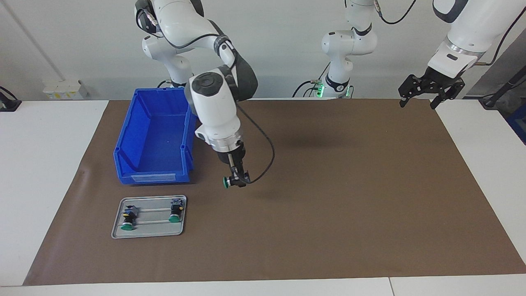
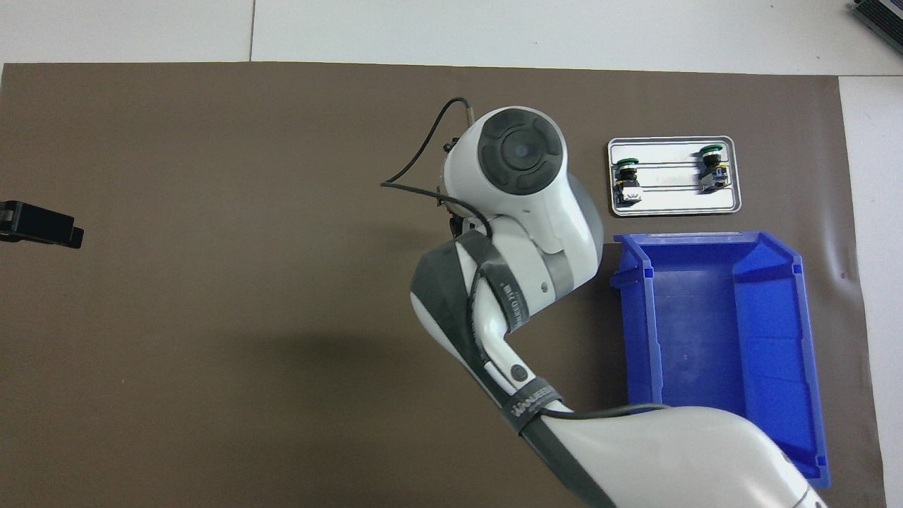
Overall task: Place and press button with both arms
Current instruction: 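Carry the green button with the right gripper to the table center, then release the button with the right gripper while the left gripper approaches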
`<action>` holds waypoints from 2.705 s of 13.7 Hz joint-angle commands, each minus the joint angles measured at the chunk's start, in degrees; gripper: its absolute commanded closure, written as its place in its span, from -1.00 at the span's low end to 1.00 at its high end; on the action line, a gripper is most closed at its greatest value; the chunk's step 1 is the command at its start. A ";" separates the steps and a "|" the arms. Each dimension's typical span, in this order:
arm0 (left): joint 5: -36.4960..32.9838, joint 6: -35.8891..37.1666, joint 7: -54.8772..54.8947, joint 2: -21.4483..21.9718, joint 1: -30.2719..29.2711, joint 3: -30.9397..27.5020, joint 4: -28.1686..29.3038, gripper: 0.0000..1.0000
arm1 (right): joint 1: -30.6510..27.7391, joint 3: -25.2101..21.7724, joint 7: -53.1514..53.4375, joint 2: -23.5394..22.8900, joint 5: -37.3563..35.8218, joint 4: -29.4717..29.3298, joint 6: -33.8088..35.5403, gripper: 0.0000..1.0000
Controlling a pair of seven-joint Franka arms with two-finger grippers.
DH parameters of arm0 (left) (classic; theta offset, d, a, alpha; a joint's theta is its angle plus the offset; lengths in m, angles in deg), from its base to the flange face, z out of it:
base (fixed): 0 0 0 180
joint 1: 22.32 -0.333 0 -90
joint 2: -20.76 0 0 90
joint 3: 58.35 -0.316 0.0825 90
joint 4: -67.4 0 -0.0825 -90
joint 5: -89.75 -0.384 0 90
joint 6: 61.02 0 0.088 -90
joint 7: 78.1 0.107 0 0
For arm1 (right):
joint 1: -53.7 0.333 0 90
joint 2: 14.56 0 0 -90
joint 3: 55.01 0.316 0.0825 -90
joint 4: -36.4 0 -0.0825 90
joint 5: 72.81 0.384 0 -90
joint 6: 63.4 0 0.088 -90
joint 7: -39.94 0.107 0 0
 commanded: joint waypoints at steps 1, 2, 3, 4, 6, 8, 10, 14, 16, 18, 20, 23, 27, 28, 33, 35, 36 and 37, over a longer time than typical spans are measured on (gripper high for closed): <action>-0.11 0.38 -0.62 0.84 0.53 0.41 0.71 -1.00 | 6.02 -0.35 10.80 -3.06 -7.20 2.45 -3.33 1.00; -0.11 0.73 -0.71 0.84 0.61 0.41 0.71 -1.00 | 6.83 -0.26 14.16 -4.38 -8.28 2.71 -4.99 1.00; -0.11 1.34 -0.89 0.84 0.61 0.59 0.71 -1.00 | 7.79 -0.18 15.24 -5.18 -8.29 2.80 -5.18 1.00; -0.11 0.83 -0.54 0.84 0.70 0.68 0.71 -1.00 | 8.67 -0.18 15.94 -5.53 -8.20 2.89 -5.18 1.00; -0.11 0.47 1.04 0.66 0.61 1.20 0.53 -1.00 | 9.56 -0.18 18.40 -5.63 -8.29 5.42 -7.54 1.00; -0.02 -1.45 3.67 0.57 0.70 2.25 0.62 -1.00 | 9.82 -0.18 18.85 -5.10 -8.29 9.11 -10.19 1.00; 0.06 -2.25 7.87 0.40 0.70 2.96 0.62 -1.00 | 10.17 -0.18 18.59 -4.57 -8.55 10.88 -10.19 1.00; 0.51 -5.59 15.97 -0.04 0.70 5.16 1.32 -1.00 | 11.14 -0.18 18.32 -4.13 -8.99 11.77 -10.72 -0.09; 0.77 -5.77 23.16 -0.30 0.70 5.25 1.32 -1.00 | 11.14 -0.18 18.06 -4.22 -10.48 11.07 -10.72 -1.00; 1.29 -5.69 28.26 -0.39 0.61 5.25 1.41 -1.00 | 11.32 -0.18 17.88 -4.13 -12.93 10.19 -10.81 -1.00; 1.82 -5.86 34.68 -0.39 0.70 5.33 1.67 -1.00 | 10.45 -0.18 13.61 -1.86 -13.74 10.01 -10.90 -1.00; 3.84 -6.30 42.68 -0.22 0.70 5.60 3.25 -1.00 | 5.53 -0.18 3.41 5.69 -12.86 12.11 -8.62 -1.00; 4.64 -7.79 49.21 -0.22 0.70 10.51 7.37 -1.00 | -1.06 -0.09 -13.45 10.80 -11.46 12.47 -4.40 -1.00; 4.64 -10.14 49.73 -0.13 0.70 12.44 9.30 -1.00 | -3.08 -0.09 -19.15 11.59 -10.58 12.38 -3.44 -1.00; 4.64 -22.01 49.04 -0.48 0.70 21.85 18.18 -1.00 | -13.53 -0.09 -47.99 15.81 -3.56 12.38 1.57 -1.00; 4.72 -29.11 47.90 -1.88 0.70 24.92 21.52 -1.00 | -17.58 -0.09 -56.60 18.36 -2.41 12.38 4.55 -1.00; 4.72 -31.93 45.72 -3.98 0.70 26.76 21.80 -1.00 | -19.16 -0.09 -61.09 19.59 -2.40 12.38 6.14 -1.00; 4.64 -35.09 43.35 -4.95 0.70 28.00 22.32 -1.00 | -20.57 -0.18 -66.00 20.64 -2.40 12.29 7.72 -1.00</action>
